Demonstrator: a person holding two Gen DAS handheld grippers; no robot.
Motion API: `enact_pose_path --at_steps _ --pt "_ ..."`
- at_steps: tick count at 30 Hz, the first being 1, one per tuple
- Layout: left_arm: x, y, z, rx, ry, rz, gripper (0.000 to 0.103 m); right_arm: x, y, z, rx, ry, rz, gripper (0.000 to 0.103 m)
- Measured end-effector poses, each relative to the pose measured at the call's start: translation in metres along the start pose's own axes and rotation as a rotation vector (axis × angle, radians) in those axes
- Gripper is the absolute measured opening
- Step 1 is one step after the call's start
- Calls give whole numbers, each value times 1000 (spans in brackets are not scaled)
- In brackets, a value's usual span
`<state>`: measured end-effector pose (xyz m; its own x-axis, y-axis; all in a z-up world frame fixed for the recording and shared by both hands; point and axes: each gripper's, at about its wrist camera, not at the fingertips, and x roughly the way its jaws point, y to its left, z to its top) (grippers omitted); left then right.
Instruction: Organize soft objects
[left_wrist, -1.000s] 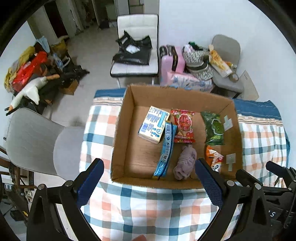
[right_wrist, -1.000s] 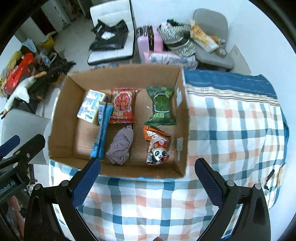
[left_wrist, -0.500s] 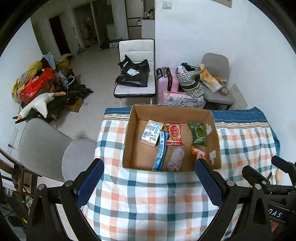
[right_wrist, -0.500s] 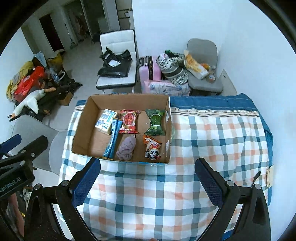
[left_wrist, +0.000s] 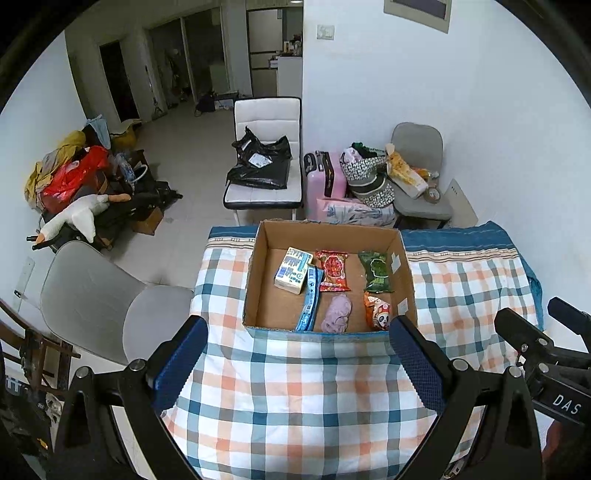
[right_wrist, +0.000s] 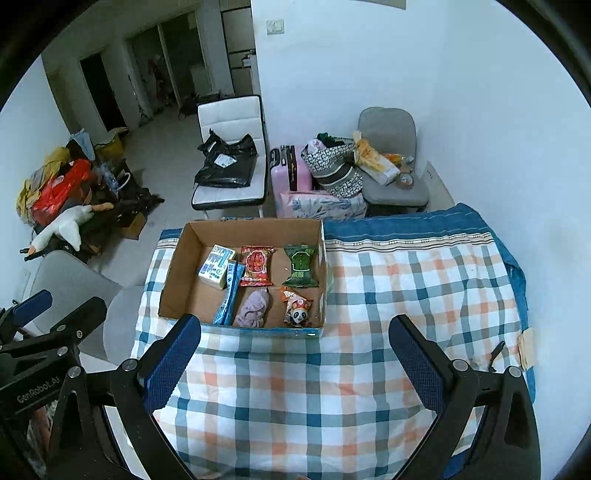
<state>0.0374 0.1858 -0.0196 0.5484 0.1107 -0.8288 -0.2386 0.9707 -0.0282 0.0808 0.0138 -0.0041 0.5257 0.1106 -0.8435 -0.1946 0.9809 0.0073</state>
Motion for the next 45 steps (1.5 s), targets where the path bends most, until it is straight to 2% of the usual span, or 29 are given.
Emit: enact_pose_path --at_steps 13,45 --pt "-20 2 -4 -6 -25 4 101 -23 -5 -1 1 -33 -14 103" --pt "-25 1 -9 -2 -23 3 101 -30 -8 -1 -7 -41 -24 103"
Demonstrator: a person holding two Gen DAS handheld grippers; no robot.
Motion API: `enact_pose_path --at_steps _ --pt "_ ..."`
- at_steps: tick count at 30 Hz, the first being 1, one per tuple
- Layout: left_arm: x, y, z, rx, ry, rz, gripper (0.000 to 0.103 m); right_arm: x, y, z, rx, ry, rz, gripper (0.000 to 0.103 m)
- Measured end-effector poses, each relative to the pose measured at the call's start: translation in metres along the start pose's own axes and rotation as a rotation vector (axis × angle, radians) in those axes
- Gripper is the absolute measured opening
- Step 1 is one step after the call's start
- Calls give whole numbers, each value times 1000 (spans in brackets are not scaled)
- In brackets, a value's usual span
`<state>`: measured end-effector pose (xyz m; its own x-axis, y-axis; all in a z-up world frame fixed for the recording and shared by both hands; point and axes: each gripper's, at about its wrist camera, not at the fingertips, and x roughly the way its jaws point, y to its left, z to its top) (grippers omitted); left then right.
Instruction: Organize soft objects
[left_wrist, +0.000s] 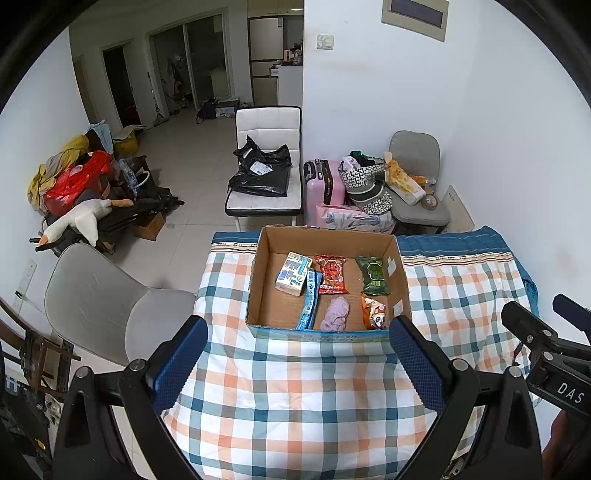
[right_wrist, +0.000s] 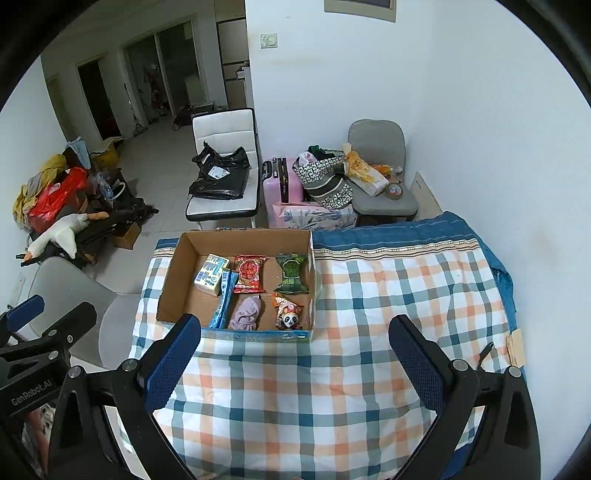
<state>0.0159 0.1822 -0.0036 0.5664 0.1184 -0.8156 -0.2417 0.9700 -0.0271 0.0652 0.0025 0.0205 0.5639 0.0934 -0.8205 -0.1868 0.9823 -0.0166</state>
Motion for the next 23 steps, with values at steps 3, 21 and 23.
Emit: enact_pose_path --at_steps 3,21,23 --pt "0 0 0 1 1 0 101 0 0 0 -1 -1 1 103" --pt "-5 0 8 -3 3 -1 101 -2 0 0 2 -2 1 103" --pt "-5 0 8 -2 1 -2 101 -2 0 -1 2 -3 -1 103"
